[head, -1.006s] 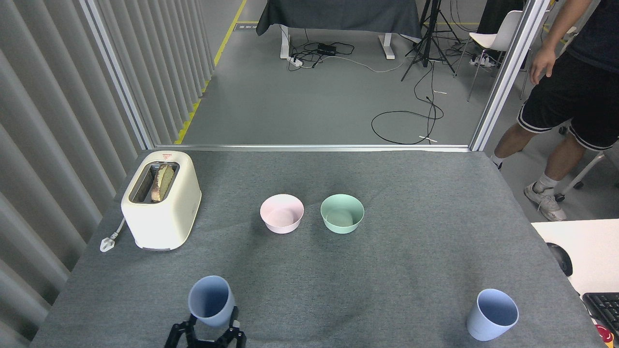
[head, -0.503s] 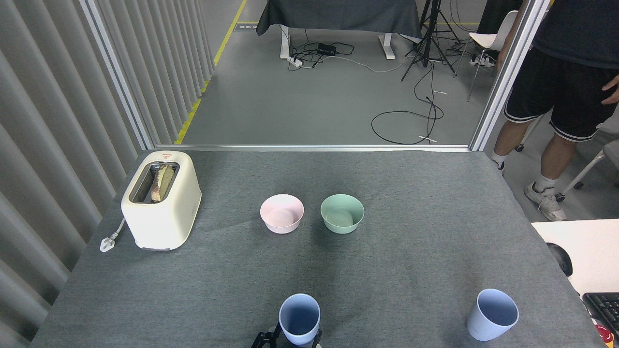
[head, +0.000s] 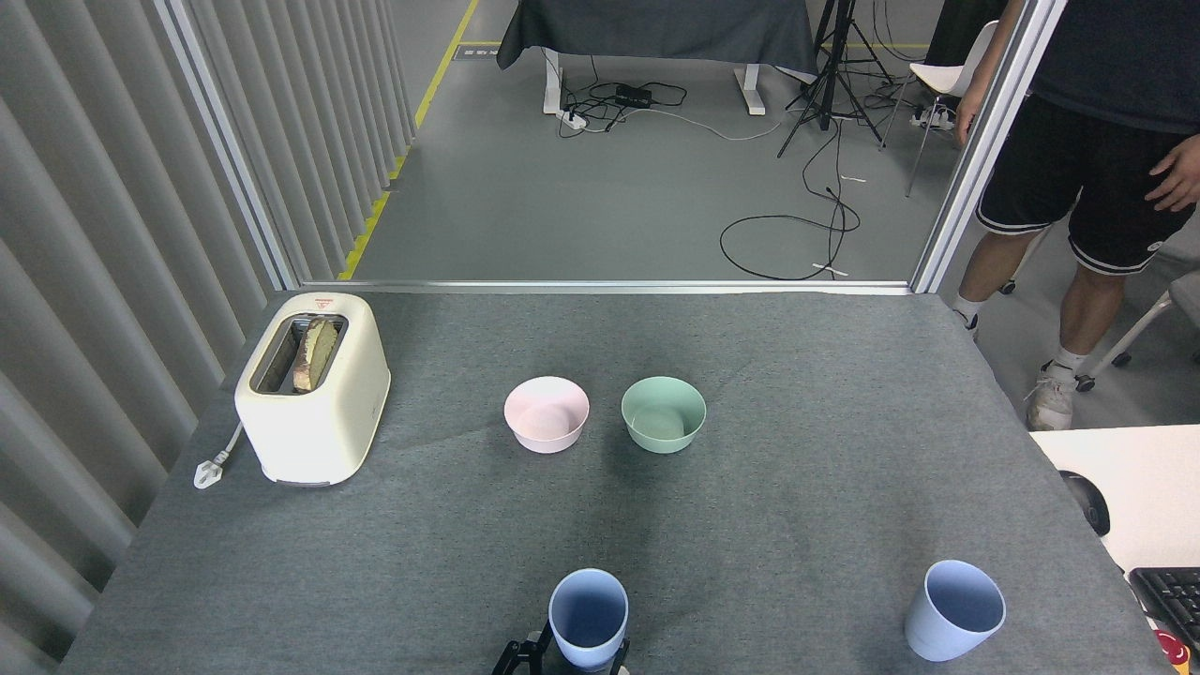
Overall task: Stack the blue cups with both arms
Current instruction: 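Grasp the light-blue cup with the left gripper and slide it toward the center, then release the cup and withdraw the left gripper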
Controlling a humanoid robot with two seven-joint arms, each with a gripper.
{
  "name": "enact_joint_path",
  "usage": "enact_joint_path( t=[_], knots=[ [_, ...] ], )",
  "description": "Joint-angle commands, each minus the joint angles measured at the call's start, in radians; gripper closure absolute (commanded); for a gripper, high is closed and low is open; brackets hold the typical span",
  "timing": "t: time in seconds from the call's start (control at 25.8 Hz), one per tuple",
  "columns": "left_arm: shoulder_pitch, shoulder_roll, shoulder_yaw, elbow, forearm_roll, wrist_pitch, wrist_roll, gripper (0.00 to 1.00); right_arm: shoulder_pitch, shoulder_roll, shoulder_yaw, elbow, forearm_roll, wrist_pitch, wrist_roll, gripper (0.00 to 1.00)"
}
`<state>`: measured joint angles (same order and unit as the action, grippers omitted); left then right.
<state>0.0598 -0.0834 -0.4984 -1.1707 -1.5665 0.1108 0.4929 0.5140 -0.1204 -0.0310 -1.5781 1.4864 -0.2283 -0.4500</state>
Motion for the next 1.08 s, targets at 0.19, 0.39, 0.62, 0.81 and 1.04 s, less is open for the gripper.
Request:
enact_joint_path(
  t=[0.19,0.39,0.62,0.81,1.04],
  knots=[
    [0.002,0.001,0.000,0.000,0.003,-0.006,0.000,0.01,0.000,0.001,-0.001,0.003,-0.002,0.000,-0.001,0.00],
    [0.012,0.004,0.000,-0.004,0.006,-0.008,0.004,0.00,0.000,0.001,0.000,0.003,-0.002,0.000,-0.001,0.00],
    [0.063,0.016,0.012,-0.053,0.014,-0.005,0.006,0.00,0.000,-0.001,-0.001,0.003,-0.002,0.000,-0.001,0.00],
    [0.143,0.053,0.052,-0.159,0.063,-0.008,0.006,0.00,0.000,0.001,-0.001,0.003,-0.002,0.000,-0.001,0.00],
    [0.244,0.123,0.164,-0.276,0.125,-0.008,0.006,0.00,0.000,0.001,-0.009,0.001,-0.003,-0.025,0.001,0.00]
  ],
)
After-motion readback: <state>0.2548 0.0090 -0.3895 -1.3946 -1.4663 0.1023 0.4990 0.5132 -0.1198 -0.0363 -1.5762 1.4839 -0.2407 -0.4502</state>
